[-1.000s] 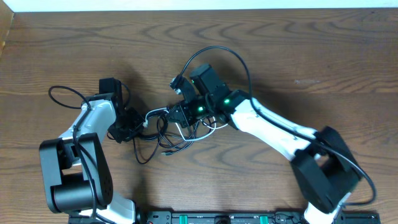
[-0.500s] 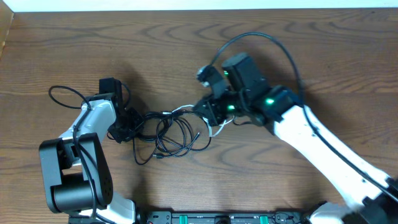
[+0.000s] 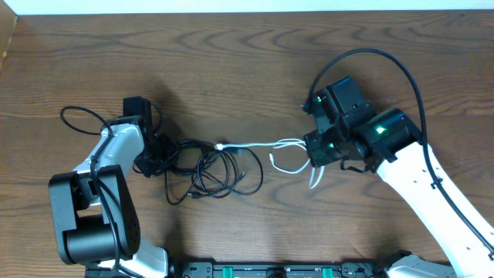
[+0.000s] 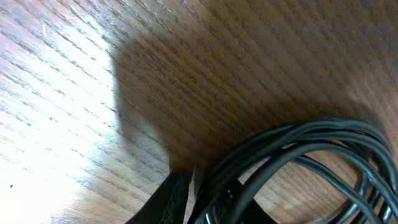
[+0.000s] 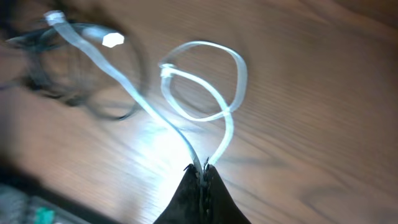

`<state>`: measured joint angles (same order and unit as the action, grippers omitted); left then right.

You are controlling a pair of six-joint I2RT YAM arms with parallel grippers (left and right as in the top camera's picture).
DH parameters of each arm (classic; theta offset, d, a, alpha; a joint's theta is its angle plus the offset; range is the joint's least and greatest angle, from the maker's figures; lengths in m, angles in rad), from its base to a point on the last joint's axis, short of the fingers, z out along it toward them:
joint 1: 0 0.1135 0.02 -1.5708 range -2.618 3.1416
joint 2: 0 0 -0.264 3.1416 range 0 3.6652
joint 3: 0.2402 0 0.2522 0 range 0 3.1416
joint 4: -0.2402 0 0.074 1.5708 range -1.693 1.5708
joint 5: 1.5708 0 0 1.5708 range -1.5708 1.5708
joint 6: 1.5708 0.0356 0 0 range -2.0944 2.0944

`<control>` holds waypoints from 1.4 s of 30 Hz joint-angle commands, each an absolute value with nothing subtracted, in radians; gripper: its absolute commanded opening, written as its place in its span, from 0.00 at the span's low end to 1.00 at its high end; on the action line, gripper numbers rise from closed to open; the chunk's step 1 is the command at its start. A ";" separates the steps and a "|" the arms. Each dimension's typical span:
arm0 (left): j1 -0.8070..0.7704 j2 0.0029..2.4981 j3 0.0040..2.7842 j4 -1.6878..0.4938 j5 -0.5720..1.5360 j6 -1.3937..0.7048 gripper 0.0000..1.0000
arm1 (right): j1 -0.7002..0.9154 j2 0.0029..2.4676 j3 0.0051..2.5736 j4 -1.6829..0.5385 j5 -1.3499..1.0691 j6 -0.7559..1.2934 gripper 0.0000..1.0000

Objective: Untangle cables
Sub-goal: 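Pull the white cable rightward out of the bundle with the right gripper, then carry the white cable to the right side and lower it onto the table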

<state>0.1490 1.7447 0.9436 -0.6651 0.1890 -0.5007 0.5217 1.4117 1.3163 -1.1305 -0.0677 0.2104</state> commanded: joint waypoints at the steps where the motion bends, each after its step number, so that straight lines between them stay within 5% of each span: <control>1: 0.160 1.784 0.903 -0.664 0.120 -0.510 0.22 | 0.505 1.401 1.326 -1.161 0.123 0.257 0.01; 9: 0.160 1.784 0.903 -0.665 0.120 -0.510 0.30 | 0.503 1.401 1.326 -1.137 0.177 0.303 0.01; 20: 0.160 1.784 0.903 -0.665 0.120 -0.510 0.31 | 0.464 1.401 1.326 -0.775 0.242 0.359 0.01; 30: 0.160 1.784 0.903 -0.665 0.120 -0.510 0.31 | 0.389 1.401 1.326 -0.879 0.476 0.561 0.01; 42: 0.160 1.784 0.903 -0.665 0.120 -0.510 0.30 | 0.320 1.445 1.325 -0.938 0.484 0.564 0.01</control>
<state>0.1486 1.7428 0.9436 -0.6613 0.1959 -0.5011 0.3344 1.4197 1.3155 -0.9340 0.4511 0.5457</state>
